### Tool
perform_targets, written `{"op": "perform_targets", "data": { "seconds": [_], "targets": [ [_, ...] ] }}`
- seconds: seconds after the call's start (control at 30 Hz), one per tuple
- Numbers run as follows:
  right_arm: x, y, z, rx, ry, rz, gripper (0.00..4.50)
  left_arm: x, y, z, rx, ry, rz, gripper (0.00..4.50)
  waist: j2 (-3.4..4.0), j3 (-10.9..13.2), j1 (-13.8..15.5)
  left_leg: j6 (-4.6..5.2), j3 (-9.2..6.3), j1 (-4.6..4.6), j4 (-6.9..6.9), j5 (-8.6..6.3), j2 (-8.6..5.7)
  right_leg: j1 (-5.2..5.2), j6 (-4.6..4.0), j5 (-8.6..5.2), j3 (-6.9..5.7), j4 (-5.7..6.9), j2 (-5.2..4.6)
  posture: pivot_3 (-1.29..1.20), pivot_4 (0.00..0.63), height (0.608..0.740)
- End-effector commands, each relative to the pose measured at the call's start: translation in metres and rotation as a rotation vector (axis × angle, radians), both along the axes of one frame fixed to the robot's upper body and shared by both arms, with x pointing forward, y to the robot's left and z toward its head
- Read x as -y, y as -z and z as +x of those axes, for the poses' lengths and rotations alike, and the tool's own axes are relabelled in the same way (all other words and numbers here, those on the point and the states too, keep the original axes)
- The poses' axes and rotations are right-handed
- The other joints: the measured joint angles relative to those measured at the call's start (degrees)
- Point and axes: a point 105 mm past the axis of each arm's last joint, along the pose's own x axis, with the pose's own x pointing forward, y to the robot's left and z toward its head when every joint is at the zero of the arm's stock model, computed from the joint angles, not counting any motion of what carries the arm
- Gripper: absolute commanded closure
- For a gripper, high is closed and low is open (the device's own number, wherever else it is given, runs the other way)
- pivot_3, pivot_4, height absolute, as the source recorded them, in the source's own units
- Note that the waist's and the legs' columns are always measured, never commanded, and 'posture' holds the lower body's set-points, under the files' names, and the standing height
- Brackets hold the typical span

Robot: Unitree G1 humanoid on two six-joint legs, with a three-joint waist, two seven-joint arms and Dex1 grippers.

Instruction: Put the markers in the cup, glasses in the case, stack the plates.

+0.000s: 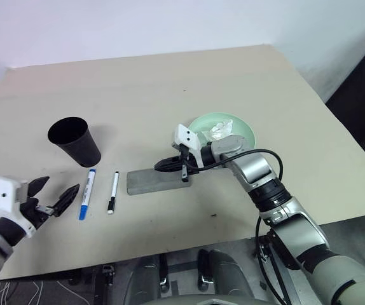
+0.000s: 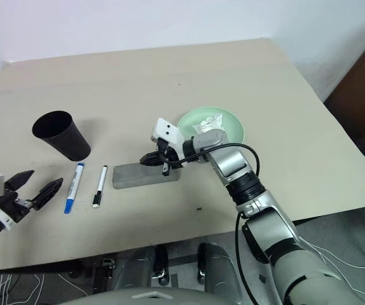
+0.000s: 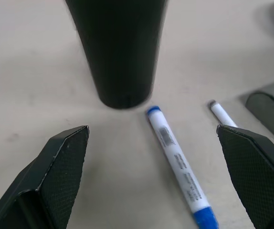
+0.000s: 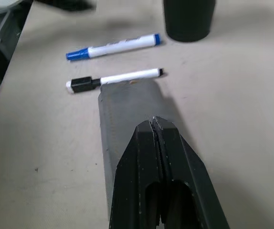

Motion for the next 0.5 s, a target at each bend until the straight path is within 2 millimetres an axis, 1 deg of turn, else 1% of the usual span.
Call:
{"op": "perform_targets", "data": {
  "seconds": [0.03,0.1,0.2,0.33,0.4,0.5],
  "targets": [
    [0.003,-0.026,0.002,0.068,-0.009,0.051,4.46,0.011,0.0,0.003,-0.041,-0.042,0.014,0.0,0.0,0.0,0.01,0.0,0.0,0.0,-0.01,0.0,0.0,0.0,0.0,0.0,0.0,0.0,0.0,0.0,0.15,0.74],
    [0.004,-0.026,0.003,0.075,-0.003,0.045,4.46,0.014,0.002,0.004,-0.061,-0.057,-0.003,0.0,-0.01,0.0,0.04,0.0,0.0,0.0,-0.01,0.0,0.0,0.03,0.02,0.01,0.0,0.01,0.02,0.0,0.15,0.74],
    [0.004,-0.026,0.004,0.082,0.0,0.038,4.46,0.01,0.012,0.004,-0.121,-0.119,0.008,0.0,-0.01,0.0,-0.06,0.0,0.0,0.01,0.0,0.01,0.0,0.02,0.04,0.02,0.0,0.08,0.04,0.0,0.15,0.74],
    [0.005,-0.025,0.004,0.082,0.006,0.036,4.46,0.007,0.018,0.005,-0.205,-0.188,0.02,0.0,-0.02,0.0,0.06,0.0,0.0,0.01,0.01,0.02,0.0,0.0,0.05,0.02,0.01,0.15,0.06,0.0,0.15,0.74],
    [0.006,-0.024,0.004,0.081,0.012,0.034,4.46,0.007,0.018,0.007,-0.23,-0.198,0.047,0.0,-0.02,0.0,0.09,0.0,0.0,0.02,0.05,0.03,0.0,0.01,0.05,0.03,0.02,0.17,0.06,0.0,0.15,0.74],
    [0.007,-0.024,0.004,0.082,0.019,0.035,4.46,0.013,0.014,0.011,-0.221,-0.167,0.044,0.0,-0.03,0.0,0.15,0.0,0.01,0.02,0.09,0.03,0.0,0.03,0.05,0.03,0.01,0.17,0.04,0.0,0.15,0.74]
  ]
}}
